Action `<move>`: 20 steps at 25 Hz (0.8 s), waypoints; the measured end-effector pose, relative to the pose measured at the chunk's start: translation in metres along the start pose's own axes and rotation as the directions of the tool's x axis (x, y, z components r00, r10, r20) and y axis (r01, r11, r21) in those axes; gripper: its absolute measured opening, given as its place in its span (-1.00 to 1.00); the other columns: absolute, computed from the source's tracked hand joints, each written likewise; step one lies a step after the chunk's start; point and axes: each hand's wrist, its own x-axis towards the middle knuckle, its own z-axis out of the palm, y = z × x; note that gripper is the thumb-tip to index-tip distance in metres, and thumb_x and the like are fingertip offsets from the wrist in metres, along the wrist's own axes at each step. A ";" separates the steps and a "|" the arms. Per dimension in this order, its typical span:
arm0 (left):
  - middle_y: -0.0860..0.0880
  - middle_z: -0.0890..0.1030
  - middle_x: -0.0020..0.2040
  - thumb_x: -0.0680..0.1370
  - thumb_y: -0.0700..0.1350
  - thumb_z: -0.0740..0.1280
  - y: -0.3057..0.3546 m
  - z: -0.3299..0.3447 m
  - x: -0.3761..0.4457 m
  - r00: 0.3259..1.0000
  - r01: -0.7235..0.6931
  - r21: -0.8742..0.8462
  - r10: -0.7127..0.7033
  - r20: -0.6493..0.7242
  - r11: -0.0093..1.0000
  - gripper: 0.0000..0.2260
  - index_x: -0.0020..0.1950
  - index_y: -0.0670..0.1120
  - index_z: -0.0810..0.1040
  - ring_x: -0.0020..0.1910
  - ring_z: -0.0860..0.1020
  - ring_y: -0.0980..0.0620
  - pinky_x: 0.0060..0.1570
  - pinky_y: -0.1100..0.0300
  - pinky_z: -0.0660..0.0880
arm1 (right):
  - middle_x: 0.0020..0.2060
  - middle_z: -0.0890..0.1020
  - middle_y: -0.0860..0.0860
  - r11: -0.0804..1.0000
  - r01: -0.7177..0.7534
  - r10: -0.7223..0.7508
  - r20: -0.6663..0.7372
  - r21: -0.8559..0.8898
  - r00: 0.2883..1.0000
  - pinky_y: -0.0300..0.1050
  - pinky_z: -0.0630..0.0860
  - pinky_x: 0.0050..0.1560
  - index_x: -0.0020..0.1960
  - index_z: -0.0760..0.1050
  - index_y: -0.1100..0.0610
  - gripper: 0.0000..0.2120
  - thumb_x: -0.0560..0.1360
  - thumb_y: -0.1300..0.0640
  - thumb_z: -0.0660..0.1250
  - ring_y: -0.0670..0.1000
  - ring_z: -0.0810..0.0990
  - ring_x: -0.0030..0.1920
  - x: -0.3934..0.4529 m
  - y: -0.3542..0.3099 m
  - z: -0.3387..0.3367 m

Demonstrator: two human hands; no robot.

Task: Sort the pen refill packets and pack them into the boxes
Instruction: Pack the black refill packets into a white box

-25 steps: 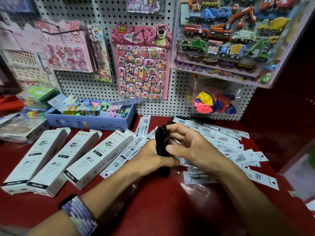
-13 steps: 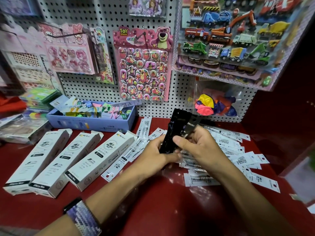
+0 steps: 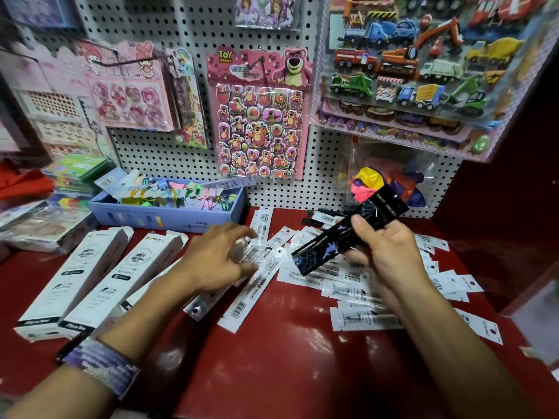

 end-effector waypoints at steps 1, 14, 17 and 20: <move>0.00 0.35 0.43 0.45 0.24 0.33 -0.011 0.003 0.000 0.995 0.096 0.111 -0.099 0.015 0.989 -0.47 0.38 0.19 0.33 0.39 0.32 -0.10 0.32 -0.08 0.32 | 0.06 0.67 0.27 0.999 -0.026 0.027 -0.024 0.034 0.999 -0.31 0.51 -0.49 0.19 0.42 0.30 -0.79 0.59 0.24 0.30 -0.16 0.62 -0.46 0.000 0.000 -0.002; 0.07 0.49 0.12 0.44 -0.19 0.46 0.042 -0.034 -0.031 0.787 -0.397 -0.196 0.222 -0.576 0.897 -0.56 0.21 0.03 0.36 0.08 0.49 0.16 0.04 0.33 0.41 | 0.03 0.68 0.23 0.857 -0.009 0.010 0.002 0.516 1.000 -0.07 0.66 -0.16 0.25 0.41 0.29 -0.56 0.43 0.14 0.35 0.11 0.73 -0.03 -0.007 -0.021 0.007; 0.00 0.44 0.20 0.45 -0.19 0.43 0.046 -0.026 -0.031 0.768 -0.443 -0.086 0.328 -0.550 0.892 -0.46 0.38 0.03 0.36 0.14 0.49 0.01 0.09 0.18 0.45 | -0.05 0.70 0.18 0.850 -0.010 -0.023 0.056 0.526 0.998 -0.07 0.66 -0.14 0.13 0.47 0.30 -0.65 0.42 0.12 0.34 0.09 0.72 -0.04 -0.010 -0.027 0.008; -0.04 0.41 0.21 0.48 -0.03 0.34 0.044 -0.018 -0.028 0.772 -0.432 -0.013 0.362 -0.523 0.902 -0.49 0.42 0.13 0.34 0.06 0.50 -0.04 0.00 0.10 0.52 | -0.16 0.71 0.13 0.859 0.008 -0.068 0.099 0.511 0.993 -0.11 0.65 -0.18 -0.03 0.52 0.24 -0.80 0.46 0.11 0.29 0.05 0.72 -0.12 -0.015 -0.032 0.012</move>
